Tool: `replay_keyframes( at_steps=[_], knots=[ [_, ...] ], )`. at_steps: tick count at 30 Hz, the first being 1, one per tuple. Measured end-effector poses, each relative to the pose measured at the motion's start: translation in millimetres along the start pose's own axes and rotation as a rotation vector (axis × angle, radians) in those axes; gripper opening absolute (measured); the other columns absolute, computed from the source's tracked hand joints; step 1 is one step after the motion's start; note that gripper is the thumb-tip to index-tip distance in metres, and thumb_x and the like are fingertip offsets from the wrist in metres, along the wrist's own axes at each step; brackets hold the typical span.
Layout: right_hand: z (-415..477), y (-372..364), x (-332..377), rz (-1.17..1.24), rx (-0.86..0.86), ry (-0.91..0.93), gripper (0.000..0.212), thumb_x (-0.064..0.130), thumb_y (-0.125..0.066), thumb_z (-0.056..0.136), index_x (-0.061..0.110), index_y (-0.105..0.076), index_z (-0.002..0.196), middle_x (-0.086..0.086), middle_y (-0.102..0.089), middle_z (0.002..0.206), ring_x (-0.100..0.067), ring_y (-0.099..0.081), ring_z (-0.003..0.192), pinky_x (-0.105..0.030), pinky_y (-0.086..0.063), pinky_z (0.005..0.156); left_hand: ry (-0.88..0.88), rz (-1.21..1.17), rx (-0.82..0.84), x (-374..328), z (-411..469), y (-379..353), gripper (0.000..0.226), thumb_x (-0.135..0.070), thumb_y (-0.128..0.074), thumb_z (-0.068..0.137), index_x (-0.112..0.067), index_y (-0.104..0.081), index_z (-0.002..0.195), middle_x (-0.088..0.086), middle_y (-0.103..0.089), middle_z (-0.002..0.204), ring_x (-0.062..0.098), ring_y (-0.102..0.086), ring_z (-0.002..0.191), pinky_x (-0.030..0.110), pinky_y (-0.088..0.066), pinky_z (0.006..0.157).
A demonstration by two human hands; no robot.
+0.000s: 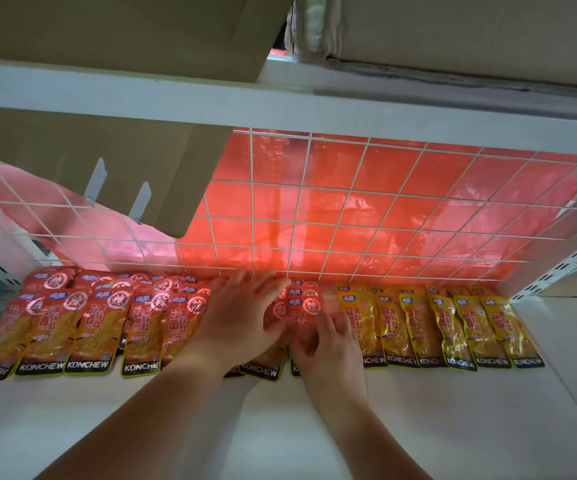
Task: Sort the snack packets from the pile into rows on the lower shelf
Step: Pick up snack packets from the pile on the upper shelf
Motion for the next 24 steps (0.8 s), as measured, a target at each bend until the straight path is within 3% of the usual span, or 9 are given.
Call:
replay_keyframes(
  at_steps=[3, 6, 9, 14, 24],
  knots=[
    [0, -1, -1, -0.010, -0.017, -0.002, 0.043, 0.063, -0.058, 0.084, 0.029, -0.057, 0.110, 0.009, -0.045, 0.099, -0.018, -0.049, 0.082, -0.032, -0.048, 0.069, -0.036, 0.033, 0.065, -1, 7, -3, 0.085, -0.081, -0.028, 0.082, -0.042, -0.032, 0.157, -0.019, -0.035, 0.160, 0.026, -0.032, 0.143, 0.051, -0.028, 0.105],
    [0, -1, 0, -0.012, -0.025, 0.000, 0.039, 0.063, -0.059, 0.083, 0.029, -0.055, 0.103, 0.010, -0.043, 0.097, -0.018, -0.049, 0.081, -0.030, -0.043, 0.067, -0.068, 0.038, 0.006, -2, 5, -6, 0.081, -0.079, -0.034, 0.086, -0.036, -0.041, 0.155, -0.016, -0.049, 0.152, 0.025, -0.042, 0.135, 0.051, -0.032, 0.102],
    [0, -1, 0, -0.008, -0.017, 0.003, 0.039, 0.063, -0.057, 0.081, 0.029, -0.053, 0.100, 0.010, -0.040, 0.096, -0.017, -0.046, 0.081, -0.029, -0.040, 0.068, -0.090, 0.025, -0.013, 1, -1, -14, 0.074, -0.078, -0.027, 0.093, -0.037, -0.045, 0.152, -0.018, -0.055, 0.147, 0.020, -0.047, 0.126, 0.050, -0.036, 0.098],
    [0, 1, 0, 0.002, 0.004, -0.002, 0.040, 0.063, -0.059, 0.081, 0.031, -0.053, 0.104, 0.011, -0.041, 0.097, -0.013, -0.043, 0.083, -0.029, -0.043, 0.071, -0.082, 0.030, -0.111, 5, -6, -22, 0.072, -0.078, -0.022, 0.099, -0.033, -0.055, 0.143, -0.017, -0.063, 0.136, 0.021, -0.050, 0.120, 0.050, -0.035, 0.097],
    [0, 3, 2, 0.021, 0.002, -0.008, 0.035, 0.062, -0.062, 0.082, 0.031, -0.045, 0.087, 0.011, -0.040, 0.090, -0.014, -0.043, 0.077, -0.028, -0.036, 0.067, -0.099, 0.037, -0.204, 5, -12, -30, 0.057, -0.071, -0.040, 0.098, -0.026, -0.064, 0.123, -0.012, -0.066, 0.123, 0.022, -0.053, 0.111, 0.050, -0.037, 0.095]
  ],
)
Point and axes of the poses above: each hand's wrist, its own z-axis towards the middle knuckle, its own y-axis out of the back of the hand, x = y × z, the point moved 1 cm from there along z, towards the middle knuckle
